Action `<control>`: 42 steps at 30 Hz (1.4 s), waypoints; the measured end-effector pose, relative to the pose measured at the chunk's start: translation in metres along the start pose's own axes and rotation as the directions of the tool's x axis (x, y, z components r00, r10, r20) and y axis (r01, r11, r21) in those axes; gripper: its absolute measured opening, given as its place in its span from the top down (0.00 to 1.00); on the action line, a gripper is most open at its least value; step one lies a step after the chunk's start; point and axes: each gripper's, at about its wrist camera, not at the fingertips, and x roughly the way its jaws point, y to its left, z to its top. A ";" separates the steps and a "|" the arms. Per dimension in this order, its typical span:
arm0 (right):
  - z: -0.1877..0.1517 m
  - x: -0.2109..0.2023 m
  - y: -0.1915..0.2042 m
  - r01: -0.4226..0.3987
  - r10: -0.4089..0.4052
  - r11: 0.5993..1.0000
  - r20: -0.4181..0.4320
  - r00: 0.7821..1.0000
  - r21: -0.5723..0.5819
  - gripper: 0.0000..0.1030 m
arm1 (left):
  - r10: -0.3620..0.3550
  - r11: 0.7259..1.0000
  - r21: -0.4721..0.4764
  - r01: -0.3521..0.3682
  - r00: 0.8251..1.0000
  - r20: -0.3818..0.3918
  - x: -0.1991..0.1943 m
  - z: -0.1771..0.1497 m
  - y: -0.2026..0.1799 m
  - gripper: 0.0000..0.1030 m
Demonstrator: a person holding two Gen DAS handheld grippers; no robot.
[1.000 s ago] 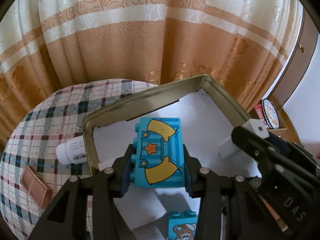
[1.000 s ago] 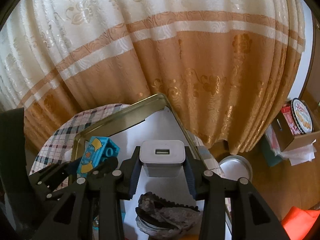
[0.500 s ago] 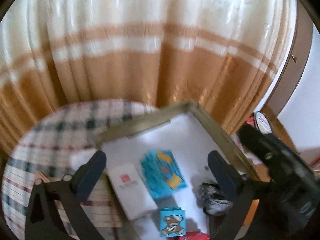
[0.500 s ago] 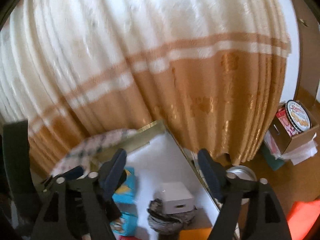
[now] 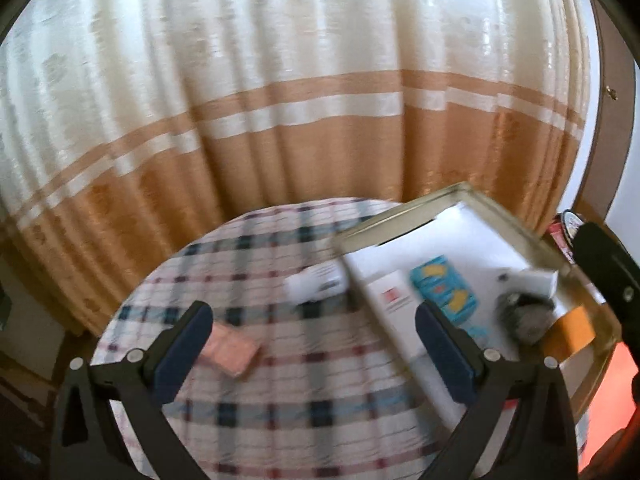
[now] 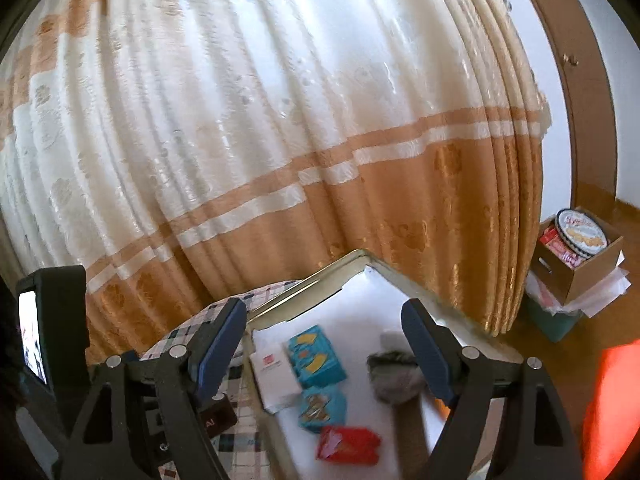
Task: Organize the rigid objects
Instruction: 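Withdraw both grippers from the tray, then move the open left gripper toward the pink-copper box on the table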
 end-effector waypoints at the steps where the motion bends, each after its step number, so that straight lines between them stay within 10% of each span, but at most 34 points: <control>1: -0.005 -0.005 0.005 0.007 -0.007 1.000 0.014 1.000 -0.005 0.21 | 0.001 1.000 -0.009 -0.001 1.000 0.011 -0.003 -0.007 0.010 0.00; 19: -0.085 -0.018 0.070 0.095 -0.090 0.989 0.053 0.995 -0.112 0.15 | 0.179 0.979 -0.103 -0.175 0.984 0.027 -0.002 -0.074 0.098 0.00; 42: -0.099 -0.031 0.098 0.090 -0.082 0.964 0.044 0.996 -0.249 0.15 | 0.136 0.977 -0.162 -0.137 0.991 -0.014 -0.002 -0.090 0.104 0.00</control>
